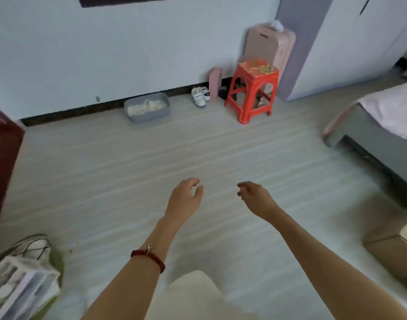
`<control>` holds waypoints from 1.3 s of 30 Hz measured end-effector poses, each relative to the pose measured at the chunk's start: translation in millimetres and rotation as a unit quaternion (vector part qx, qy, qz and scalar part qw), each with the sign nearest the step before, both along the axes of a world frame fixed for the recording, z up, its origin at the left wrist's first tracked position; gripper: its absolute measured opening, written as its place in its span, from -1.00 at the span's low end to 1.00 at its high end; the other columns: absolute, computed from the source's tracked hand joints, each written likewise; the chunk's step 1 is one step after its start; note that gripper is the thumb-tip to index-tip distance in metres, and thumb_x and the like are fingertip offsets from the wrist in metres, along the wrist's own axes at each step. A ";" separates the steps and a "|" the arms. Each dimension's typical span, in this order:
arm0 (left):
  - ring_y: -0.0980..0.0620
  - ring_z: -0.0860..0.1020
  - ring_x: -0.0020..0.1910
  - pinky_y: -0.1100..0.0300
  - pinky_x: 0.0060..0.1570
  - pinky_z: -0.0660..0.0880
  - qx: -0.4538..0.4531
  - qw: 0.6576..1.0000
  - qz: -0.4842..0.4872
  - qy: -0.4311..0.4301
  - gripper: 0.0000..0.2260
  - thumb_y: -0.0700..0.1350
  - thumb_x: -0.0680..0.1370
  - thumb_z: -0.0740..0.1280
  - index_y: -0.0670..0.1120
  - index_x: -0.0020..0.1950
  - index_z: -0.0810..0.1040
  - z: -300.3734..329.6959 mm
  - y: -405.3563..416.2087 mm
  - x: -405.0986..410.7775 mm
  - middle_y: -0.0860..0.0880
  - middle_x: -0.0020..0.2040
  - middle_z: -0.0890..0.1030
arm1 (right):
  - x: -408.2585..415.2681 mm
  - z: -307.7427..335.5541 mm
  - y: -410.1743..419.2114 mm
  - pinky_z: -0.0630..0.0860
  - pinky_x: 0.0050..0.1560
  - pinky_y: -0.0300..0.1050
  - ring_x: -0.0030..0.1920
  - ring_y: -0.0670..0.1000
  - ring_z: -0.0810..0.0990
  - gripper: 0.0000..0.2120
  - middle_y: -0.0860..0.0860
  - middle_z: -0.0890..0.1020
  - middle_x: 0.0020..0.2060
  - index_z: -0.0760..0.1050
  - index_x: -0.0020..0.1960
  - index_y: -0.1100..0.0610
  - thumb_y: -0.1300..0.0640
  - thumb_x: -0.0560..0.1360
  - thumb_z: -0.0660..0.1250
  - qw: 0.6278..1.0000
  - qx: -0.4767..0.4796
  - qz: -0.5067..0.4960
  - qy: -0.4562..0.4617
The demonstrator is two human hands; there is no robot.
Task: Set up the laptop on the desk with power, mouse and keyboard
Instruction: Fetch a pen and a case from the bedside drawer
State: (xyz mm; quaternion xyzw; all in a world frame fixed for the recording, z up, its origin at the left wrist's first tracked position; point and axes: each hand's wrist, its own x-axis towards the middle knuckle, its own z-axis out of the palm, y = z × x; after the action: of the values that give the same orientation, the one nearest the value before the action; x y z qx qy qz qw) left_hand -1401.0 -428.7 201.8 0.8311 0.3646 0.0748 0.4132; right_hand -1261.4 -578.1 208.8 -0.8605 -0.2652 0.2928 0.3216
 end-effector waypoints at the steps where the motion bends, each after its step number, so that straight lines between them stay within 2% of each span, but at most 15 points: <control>1: 0.00 0.50 0.18 0.29 0.09 0.30 0.002 1.000 -0.011 -0.003 -0.72 -0.05 0.56 0.23 -0.11 0.23 0.50 0.6 9.1 29.9 -0.07 0.20 0.55 | 26.0 -0.2 2.3 0.48 0.05 -0.08 0.09 0.09 0.56 -0.69 0.13 0.60 0.13 0.42 0.27 0.13 0.14 0.58 0.10 1.000 0.003 -0.018 0.004; 8: -0.03 0.54 0.13 0.20 0.13 0.39 0.004 0.996 -0.085 -0.041 -0.75 -0.09 0.54 0.26 -0.12 0.18 0.53 6.3 82.7 278.5 -0.09 0.16 0.59 | 236.6 8.5 45.0 0.47 0.09 -0.08 0.09 0.11 0.56 -0.71 0.16 0.61 0.09 0.45 0.24 0.18 0.17 0.57 0.12 0.993 0.016 -0.115 -0.019; 14: 0.00 0.55 0.13 0.31 0.04 0.36 0.005 0.984 -0.152 -0.090 -0.78 -0.10 0.54 0.25 -0.12 0.14 0.54 59.2 130.4 510.6 -0.07 0.14 0.61 | 433.8 57.1 81.1 0.46 0.12 -0.07 0.09 0.09 0.56 -0.71 0.15 0.61 0.09 0.46 0.23 0.19 0.21 0.56 0.11 0.978 0.035 -0.199 -0.051; 19: -0.04 0.57 0.11 0.29 0.06 0.40 0.005 0.964 -0.230 -0.130 -0.79 -0.17 0.55 0.26 -0.20 0.14 0.55 87.5 117.3 684.2 -0.12 0.11 0.62 | 574.7 78.4 63.9 0.40 -0.03 -0.22 0.00 0.00 0.59 -0.72 0.13 0.64 0.02 0.46 0.22 0.17 0.22 0.56 0.11 0.951 0.079 -0.292 -0.069; 22: -0.05 0.59 0.06 0.41 -0.09 0.34 -0.020 0.954 -0.265 -0.139 -0.81 -0.17 0.54 0.27 -0.20 0.11 0.55 84.2 92.3 789.5 -0.14 0.08 0.63 | 668.3 73.7 46.3 0.40 -0.04 -0.19 0.04 0.10 0.60 -0.72 0.14 0.65 0.02 0.46 0.22 0.16 0.22 0.56 0.11 0.937 0.071 -0.331 -0.089; 25: -0.01 0.59 0.04 0.36 -0.06 0.36 -0.037 0.946 -0.291 -0.140 -0.81 -0.13 0.55 0.27 -0.15 0.11 0.55 83.3 62.6 908.6 -0.12 0.08 0.64 | 780.9 65.5 30.3 0.41 0.01 -0.13 0.07 0.18 0.58 -0.71 0.19 0.61 0.07 0.46 0.23 0.22 0.24 0.56 0.13 0.925 0.080 -0.358 -0.098; 27: -0.01 0.59 0.06 0.32 -0.02 0.38 -0.038 0.946 -0.294 -0.135 -0.80 -0.13 0.55 0.26 -0.15 0.13 0.55 94.8 56.1 967.1 -0.12 0.10 0.63 | 837.5 72.7 26.5 0.45 0.14 0.03 0.08 0.24 0.57 -0.72 0.25 0.59 0.09 0.45 0.23 0.28 0.28 0.55 0.13 0.927 0.096 -0.352 -0.090; 29: -0.02 0.58 0.08 0.30 0.01 0.38 -0.038 0.944 -0.298 -0.135 -0.79 -0.13 0.56 0.26 -0.15 0.14 0.54 104.3 51.3 1041.9 -0.11 0.12 0.62 | 913.5 78.6 15.3 0.45 0.16 0.08 0.00 0.17 0.59 -0.73 0.29 0.59 0.09 0.45 0.21 0.32 0.32 0.55 0.13 0.916 0.119 -0.372 -0.098; 31: -0.01 0.57 0.08 0.29 0.02 0.38 -0.032 0.948 -0.289 -0.132 -0.79 -0.13 0.56 0.25 -0.15 0.15 0.54 113.7 56.6 1090.2 -0.10 0.12 0.62 | 965.3 86.8 9.9 0.46 0.07 -0.02 -0.10 0.04 0.55 -0.74 0.29 0.59 0.09 0.46 0.18 0.35 0.34 0.55 0.11 0.908 0.138 -0.383 -0.098; 34: 0.04 0.55 0.03 0.33 -0.03 0.37 -0.028 0.950 -0.282 -0.133 -0.78 -0.15 0.56 0.24 -0.18 0.16 0.54 117.5 69.2 1186.5 -0.09 0.11 0.62 | 1070.9 89.1 7.8 0.47 -0.16 -0.29 -0.21 0.00 0.53 -0.74 0.29 0.60 0.03 0.46 0.17 0.37 0.35 0.55 0.10 0.908 0.136 -0.387 -0.084; 35: 0.07 0.53 0.00 0.37 -0.07 0.34 -0.029 0.953 -0.271 -0.129 -0.79 -0.17 0.57 0.24 -0.19 0.16 0.54 114.5 75.4 1218.4 -0.10 0.11 0.62 | 1104.8 85.7 9.8 0.49 -0.14 -0.26 -0.23 0.02 0.54 -0.74 0.29 0.61 0.00 0.46 0.17 0.36 0.34 0.55 0.10 0.907 0.142 -0.391 -0.068; 37: 0.09 0.50 -0.01 0.43 -0.12 0.30 -0.032 0.958 -0.255 -0.125 -0.80 -0.19 0.57 0.24 -0.21 0.14 0.54 97.0 86.8 1288.0 -0.10 0.11 0.62 | 1178.9 69.9 14.7 0.51 -0.01 -0.06 -0.19 0.07 0.56 -0.74 0.28 0.62 -0.01 0.47 0.18 0.32 0.32 0.55 0.11 0.908 0.140 -0.391 -0.050; 39: 0.08 0.52 -0.02 0.38 -0.07 0.33 -0.031 0.963 -0.243 -0.115 -0.80 -0.18 0.56 0.24 -0.18 0.13 0.55 91.7 93.4 1326.4 -0.09 0.11 0.62 | 1216.4 66.8 18.2 0.49 -0.06 -0.05 -0.16 0.08 0.57 -0.73 0.25 0.63 -0.01 0.47 0.19 0.27 0.31 0.55 0.12 0.912 0.133 -0.386 -0.040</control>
State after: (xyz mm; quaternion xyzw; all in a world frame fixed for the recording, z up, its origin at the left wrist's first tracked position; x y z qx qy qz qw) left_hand -74.6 -335.3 293.6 0.8674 0.1035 0.0560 0.4835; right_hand -45.0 -559.9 275.6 -0.8559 0.0378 0.0731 0.5105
